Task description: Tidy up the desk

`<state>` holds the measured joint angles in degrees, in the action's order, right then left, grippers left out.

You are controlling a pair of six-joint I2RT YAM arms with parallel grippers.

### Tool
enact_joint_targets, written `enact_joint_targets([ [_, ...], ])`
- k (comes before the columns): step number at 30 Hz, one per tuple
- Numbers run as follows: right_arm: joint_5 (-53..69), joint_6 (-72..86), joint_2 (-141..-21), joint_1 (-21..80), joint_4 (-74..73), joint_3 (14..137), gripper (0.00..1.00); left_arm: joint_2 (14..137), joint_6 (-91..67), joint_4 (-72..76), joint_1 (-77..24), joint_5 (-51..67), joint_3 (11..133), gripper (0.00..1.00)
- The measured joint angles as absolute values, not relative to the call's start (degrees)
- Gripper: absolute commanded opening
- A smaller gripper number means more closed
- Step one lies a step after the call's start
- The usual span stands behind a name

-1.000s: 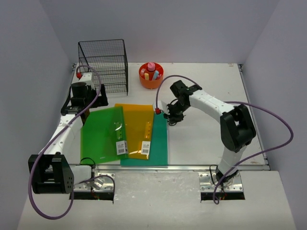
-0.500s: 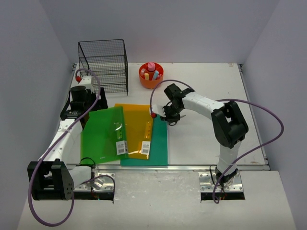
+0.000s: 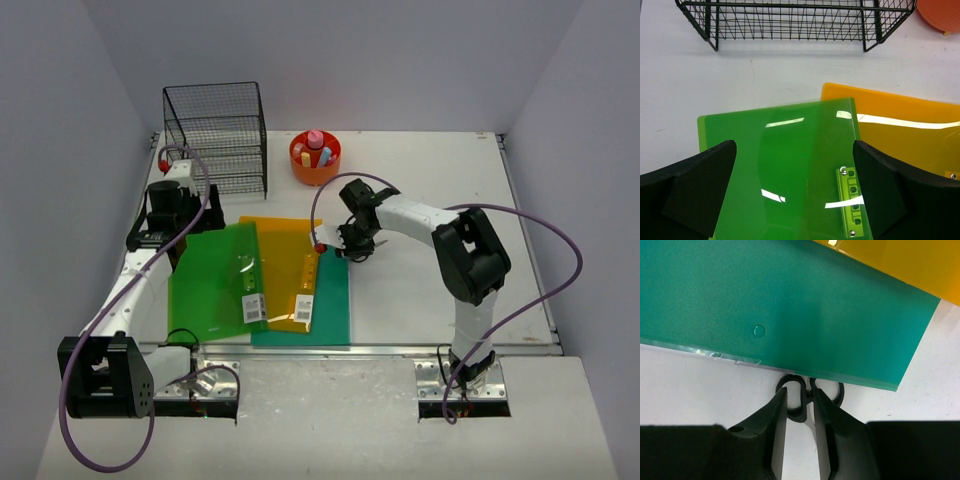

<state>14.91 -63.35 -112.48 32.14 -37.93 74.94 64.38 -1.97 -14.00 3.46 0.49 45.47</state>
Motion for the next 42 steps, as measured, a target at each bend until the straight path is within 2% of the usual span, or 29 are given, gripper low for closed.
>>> enact_joint_targets([
  [19,16.32,-66.04,-113.84,32.14,-45.53,75.44,0.27,64.36,-1.78,-14.17,3.46,0.50,44.25,1.00],
  [42,15.34,-63.62,-114.48,32.14,-44.74,76.90,0.28,64.36,-1.78,-14.17,3.46,0.49,44.16,1.00],
])
